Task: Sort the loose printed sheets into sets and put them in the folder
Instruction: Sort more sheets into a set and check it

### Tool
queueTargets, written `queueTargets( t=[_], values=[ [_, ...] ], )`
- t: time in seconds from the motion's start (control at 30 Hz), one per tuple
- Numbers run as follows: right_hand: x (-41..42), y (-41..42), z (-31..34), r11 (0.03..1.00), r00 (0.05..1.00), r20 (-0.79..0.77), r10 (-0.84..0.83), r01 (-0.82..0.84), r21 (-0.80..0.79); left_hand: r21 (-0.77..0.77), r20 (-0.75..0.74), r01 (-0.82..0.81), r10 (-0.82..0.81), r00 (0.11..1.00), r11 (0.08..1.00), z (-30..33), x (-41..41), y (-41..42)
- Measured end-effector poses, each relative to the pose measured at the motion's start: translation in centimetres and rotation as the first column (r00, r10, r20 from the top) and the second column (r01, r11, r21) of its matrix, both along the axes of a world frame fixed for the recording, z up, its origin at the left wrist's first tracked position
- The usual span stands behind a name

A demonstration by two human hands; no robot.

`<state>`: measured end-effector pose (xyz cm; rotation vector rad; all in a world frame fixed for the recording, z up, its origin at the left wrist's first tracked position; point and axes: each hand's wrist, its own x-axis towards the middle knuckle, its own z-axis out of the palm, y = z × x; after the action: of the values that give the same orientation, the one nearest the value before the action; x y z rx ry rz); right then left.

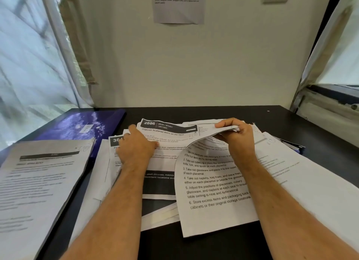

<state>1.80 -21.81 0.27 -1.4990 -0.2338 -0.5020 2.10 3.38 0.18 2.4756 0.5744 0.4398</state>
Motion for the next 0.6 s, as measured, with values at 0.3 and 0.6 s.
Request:
queueTargets(
  t=[0.3, 0.6],
  values=[
    [-0.5, 1.4, 0.7, 0.991, 0.999, 0.025, -0.041, 0.044, -0.123, -0.077, 0.444, 0.163, -0.112, 0.889, 0.984, 1.6, -0.5, -0.3],
    [-0.4, 2.7, 1.2, 0.973, 0.967, 0.179, -0.178, 0.200, -0.112, 0.165, 0.615, 0.364, -0.384, 0.689, 0.917, 2.3, -2.1, -2.2]
  ],
)
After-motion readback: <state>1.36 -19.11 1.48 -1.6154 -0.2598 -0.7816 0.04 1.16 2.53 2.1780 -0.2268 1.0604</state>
